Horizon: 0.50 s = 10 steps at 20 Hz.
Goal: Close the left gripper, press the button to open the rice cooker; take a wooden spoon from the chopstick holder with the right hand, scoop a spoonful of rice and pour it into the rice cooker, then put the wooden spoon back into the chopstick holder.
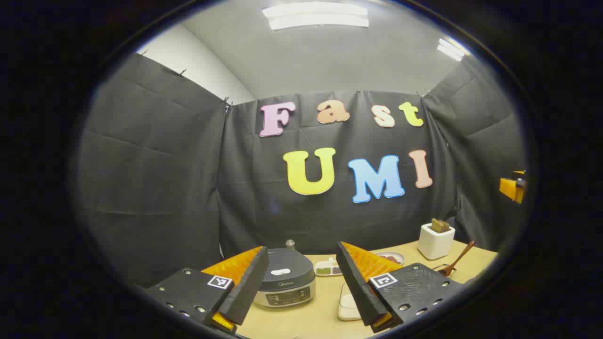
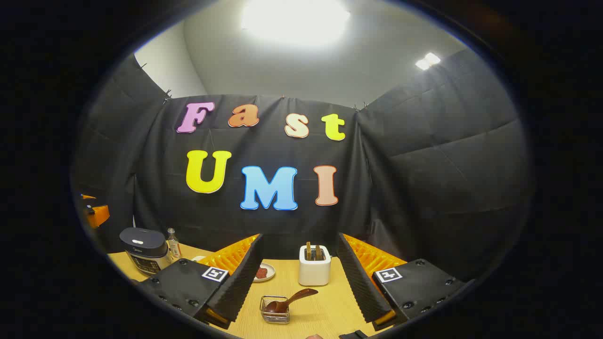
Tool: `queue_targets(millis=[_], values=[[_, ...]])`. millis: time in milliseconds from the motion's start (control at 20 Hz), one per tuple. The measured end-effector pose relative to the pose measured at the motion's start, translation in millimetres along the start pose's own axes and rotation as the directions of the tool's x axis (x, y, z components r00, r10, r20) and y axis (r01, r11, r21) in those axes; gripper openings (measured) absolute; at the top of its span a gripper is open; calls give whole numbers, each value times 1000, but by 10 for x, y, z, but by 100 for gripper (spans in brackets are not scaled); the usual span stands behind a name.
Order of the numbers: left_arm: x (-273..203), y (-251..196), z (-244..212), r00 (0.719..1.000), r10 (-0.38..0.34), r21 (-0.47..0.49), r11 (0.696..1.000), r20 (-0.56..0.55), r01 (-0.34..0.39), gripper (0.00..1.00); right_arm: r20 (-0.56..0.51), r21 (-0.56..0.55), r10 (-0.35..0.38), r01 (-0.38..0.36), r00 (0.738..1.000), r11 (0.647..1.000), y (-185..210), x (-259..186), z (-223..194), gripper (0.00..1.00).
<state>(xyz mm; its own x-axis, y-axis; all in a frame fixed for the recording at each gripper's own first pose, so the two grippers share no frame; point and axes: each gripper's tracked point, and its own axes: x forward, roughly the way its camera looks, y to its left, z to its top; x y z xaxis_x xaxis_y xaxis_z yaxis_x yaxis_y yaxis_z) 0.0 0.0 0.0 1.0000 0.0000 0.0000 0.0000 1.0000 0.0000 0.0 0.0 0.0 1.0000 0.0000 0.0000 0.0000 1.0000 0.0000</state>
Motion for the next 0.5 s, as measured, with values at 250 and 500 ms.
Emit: queue_targets(millis=[250,500], values=[[-23,-55,9,1000,2,5,1000,-4,-2,90,-12,3,-1,1,1000,1000,-53,30,-68,97],[-37,-111,5,1000,2,13,1000,-10,-2,89,-19,1,2,-2,1000,1000,-95,34,-105,98]])
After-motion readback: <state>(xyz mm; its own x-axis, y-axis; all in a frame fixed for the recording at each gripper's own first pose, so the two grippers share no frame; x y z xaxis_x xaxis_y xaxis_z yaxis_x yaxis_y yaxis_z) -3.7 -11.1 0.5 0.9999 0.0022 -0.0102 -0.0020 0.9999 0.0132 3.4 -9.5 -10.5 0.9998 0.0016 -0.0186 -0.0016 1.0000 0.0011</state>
